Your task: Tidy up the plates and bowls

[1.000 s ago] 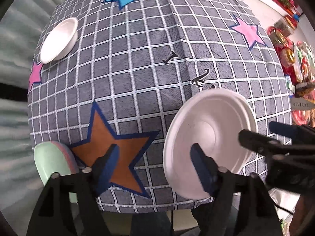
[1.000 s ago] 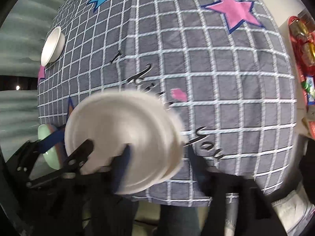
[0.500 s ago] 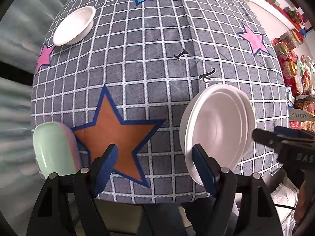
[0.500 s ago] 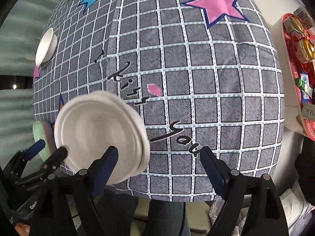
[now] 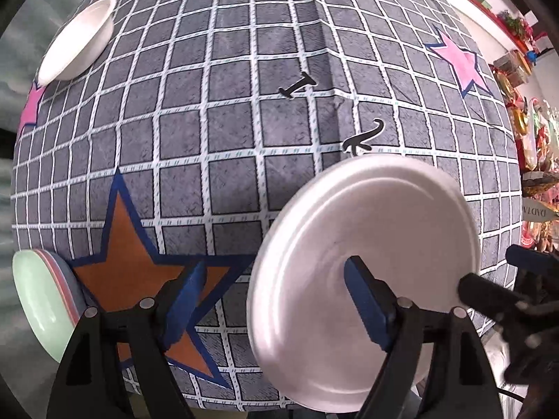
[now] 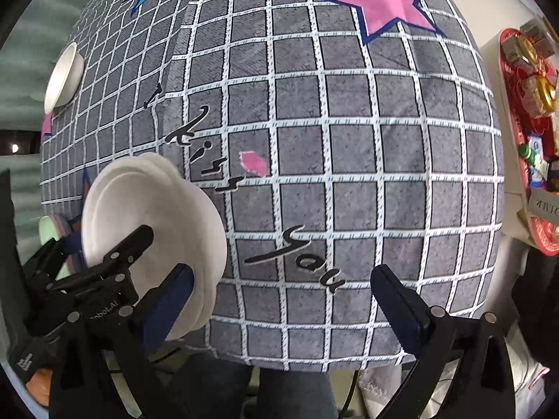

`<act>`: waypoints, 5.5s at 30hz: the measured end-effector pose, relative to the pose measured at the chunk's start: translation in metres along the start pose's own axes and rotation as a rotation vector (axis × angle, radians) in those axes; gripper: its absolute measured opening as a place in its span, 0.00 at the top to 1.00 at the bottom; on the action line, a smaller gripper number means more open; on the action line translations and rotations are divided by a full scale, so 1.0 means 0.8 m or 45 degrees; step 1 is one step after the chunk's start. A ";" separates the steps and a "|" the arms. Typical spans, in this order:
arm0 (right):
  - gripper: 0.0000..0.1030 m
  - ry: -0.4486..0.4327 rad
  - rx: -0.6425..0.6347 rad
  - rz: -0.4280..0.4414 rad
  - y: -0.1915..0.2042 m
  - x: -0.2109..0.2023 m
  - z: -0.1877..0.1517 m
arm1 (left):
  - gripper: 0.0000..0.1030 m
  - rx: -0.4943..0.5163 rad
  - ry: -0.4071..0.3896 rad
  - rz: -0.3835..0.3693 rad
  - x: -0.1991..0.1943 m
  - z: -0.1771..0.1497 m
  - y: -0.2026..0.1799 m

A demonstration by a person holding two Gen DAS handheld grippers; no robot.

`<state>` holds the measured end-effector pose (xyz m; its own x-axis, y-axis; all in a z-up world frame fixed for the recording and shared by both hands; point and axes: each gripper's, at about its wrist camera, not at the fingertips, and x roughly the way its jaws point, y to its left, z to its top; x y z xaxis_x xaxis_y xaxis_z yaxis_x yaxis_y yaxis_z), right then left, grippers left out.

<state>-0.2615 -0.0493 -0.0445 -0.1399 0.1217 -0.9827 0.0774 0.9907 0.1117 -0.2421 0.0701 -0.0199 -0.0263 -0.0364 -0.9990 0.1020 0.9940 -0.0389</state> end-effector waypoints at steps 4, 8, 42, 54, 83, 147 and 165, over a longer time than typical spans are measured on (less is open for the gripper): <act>0.01 -0.035 0.022 0.019 0.000 -0.012 0.009 | 0.18 0.019 -0.105 -0.042 -0.043 0.003 -0.001; 0.01 -0.040 -0.001 0.015 0.004 -0.020 0.020 | 0.18 0.052 -0.133 -0.033 -0.060 0.000 0.006; 0.01 -0.205 -0.045 0.048 0.068 -0.098 0.092 | 0.14 -0.064 -0.330 0.104 -0.172 0.078 0.147; 0.01 -0.149 -0.068 0.014 0.215 -0.059 0.180 | 0.14 -0.196 -0.249 0.131 -0.137 0.168 0.346; 0.02 -0.130 0.012 0.030 0.368 0.039 0.316 | 0.18 -0.070 -0.049 0.070 -0.001 0.309 0.441; 0.79 -0.157 0.032 0.198 0.125 0.011 0.053 | 0.59 0.168 -0.044 -0.050 -0.042 -0.022 -0.090; 0.01 -0.152 0.094 0.173 0.056 -0.023 -0.003 | 0.23 0.053 -0.030 0.125 -0.103 -0.072 -0.058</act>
<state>-0.2577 -0.0067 -0.0211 -0.0053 0.2416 -0.9704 0.1608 0.9580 0.2376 -0.3021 0.0326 0.0655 0.0090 0.0583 -0.9983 0.1446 0.9877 0.0590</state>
